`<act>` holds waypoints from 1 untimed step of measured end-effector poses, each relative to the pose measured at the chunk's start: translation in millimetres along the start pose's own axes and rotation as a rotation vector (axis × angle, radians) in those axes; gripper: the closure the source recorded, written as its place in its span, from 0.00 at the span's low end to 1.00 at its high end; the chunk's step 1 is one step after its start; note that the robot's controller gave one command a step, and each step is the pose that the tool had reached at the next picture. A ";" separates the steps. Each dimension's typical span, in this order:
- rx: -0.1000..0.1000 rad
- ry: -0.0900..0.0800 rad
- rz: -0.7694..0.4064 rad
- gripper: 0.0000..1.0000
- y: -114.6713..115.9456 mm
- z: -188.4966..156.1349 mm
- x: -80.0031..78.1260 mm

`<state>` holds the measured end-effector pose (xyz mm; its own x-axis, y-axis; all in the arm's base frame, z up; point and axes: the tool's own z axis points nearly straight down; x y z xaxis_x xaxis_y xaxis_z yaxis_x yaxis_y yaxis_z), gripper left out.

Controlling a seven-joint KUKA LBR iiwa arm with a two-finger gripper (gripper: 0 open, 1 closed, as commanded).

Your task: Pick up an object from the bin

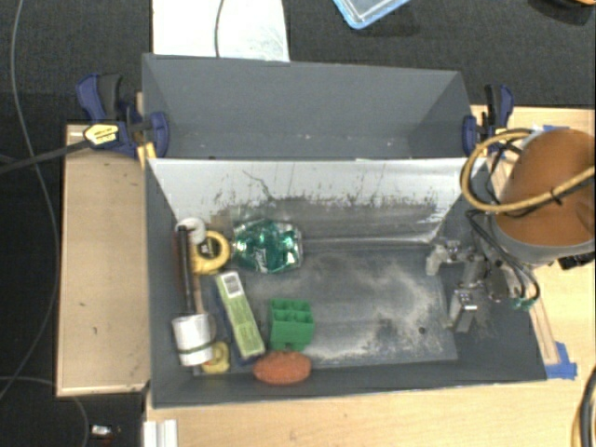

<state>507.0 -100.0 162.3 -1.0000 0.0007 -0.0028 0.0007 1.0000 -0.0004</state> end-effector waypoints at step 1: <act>0.000 0.001 -0.098 0.00 51.6 8.2 3.5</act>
Offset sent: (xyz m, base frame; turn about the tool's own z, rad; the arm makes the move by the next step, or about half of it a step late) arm -0.0107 0.0591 -0.0077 -0.1130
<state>503.6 -48.4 154.0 -0.9953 -0.0969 -0.0020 -0.0969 0.9953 -0.0005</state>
